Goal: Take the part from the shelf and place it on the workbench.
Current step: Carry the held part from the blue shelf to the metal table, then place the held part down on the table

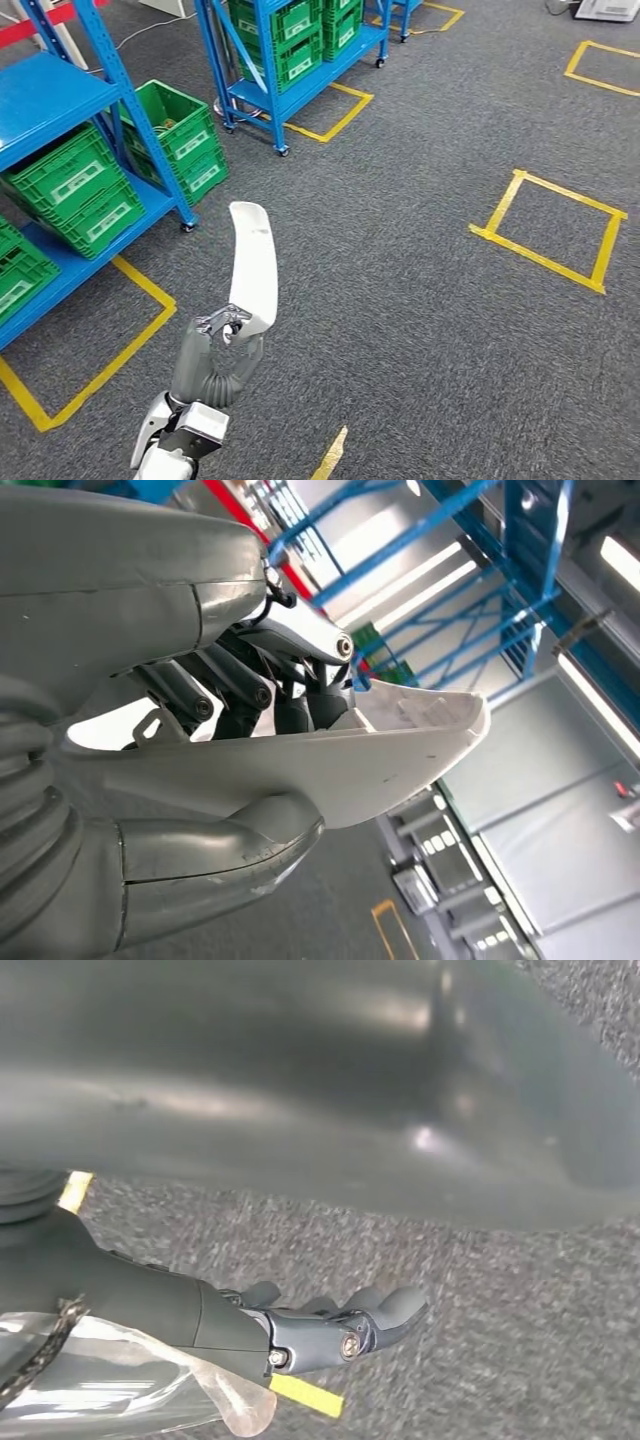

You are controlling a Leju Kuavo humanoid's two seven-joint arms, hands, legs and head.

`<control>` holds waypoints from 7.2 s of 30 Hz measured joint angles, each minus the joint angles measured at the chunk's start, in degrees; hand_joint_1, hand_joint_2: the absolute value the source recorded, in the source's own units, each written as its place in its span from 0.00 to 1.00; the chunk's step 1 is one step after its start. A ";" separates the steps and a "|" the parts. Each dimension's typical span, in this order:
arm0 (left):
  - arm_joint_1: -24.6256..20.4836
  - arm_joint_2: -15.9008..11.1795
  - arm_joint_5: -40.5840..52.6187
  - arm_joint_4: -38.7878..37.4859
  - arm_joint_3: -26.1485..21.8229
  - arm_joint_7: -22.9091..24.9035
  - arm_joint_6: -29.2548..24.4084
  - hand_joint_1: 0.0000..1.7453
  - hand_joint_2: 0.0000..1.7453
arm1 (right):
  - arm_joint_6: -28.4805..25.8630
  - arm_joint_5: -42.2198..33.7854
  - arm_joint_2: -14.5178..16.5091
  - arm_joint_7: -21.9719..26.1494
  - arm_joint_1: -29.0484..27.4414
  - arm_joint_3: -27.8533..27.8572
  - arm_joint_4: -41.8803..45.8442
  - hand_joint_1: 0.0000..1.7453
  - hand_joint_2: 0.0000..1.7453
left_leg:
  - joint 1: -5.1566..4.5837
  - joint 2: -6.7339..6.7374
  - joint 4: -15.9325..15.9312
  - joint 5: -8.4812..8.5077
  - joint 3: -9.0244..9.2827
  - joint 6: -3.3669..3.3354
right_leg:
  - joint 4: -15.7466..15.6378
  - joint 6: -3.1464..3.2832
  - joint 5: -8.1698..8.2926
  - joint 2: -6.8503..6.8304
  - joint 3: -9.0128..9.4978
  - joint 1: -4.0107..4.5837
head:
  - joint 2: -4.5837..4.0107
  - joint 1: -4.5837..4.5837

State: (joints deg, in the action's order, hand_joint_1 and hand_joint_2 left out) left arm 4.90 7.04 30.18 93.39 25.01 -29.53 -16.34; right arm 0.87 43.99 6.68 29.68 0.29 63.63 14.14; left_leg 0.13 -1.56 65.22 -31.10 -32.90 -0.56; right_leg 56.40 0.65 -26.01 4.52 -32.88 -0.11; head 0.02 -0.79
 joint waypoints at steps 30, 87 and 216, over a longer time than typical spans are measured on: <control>-0.14 -0.16 -5.58 -0.17 -2.73 -1.38 9.07 1.00 1.00 | 0.16 3.50 0.26 -0.35 0.57 2.49 0.38 0.00 0.00 | -0.59 0.92 2.88 -1.23 -1.78 -0.36 | 1.06 -0.13 -0.59 -0.52 -0.58 -0.12 | 0.00 0.19; 1.01 0.37 0.32 1.47 -9.43 -4.45 9.78 1.00 1.00 | 1.24 7.00 0.83 2.93 1.63 3.44 -0.01 0.00 0.00 | -0.26 2.36 4.66 -4.79 -2.81 1.16 | 1.06 -0.37 -1.34 -3.44 -0.29 -0.84 | 0.00 1.07; -12.39 1.95 3.47 -16.52 -16.08 1.80 2.14 1.00 1.00 | 3.23 15.01 -0.26 3.61 2.36 3.86 -0.10 0.00 0.00 | 0.51 -1.02 -4.06 3.48 -1.96 1.04 | 1.73 -0.76 -2.43 0.88 0.47 -0.65 | 0.00 0.25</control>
State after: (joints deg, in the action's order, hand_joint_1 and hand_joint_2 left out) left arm -7.49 8.99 33.65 76.87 8.93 -27.74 -14.21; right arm 4.10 59.00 6.42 33.28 2.66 67.49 14.03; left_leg 0.64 -2.58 61.15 -27.63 -34.86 0.48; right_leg 58.13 -0.11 -28.45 5.40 -32.41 -0.76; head 0.02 -0.54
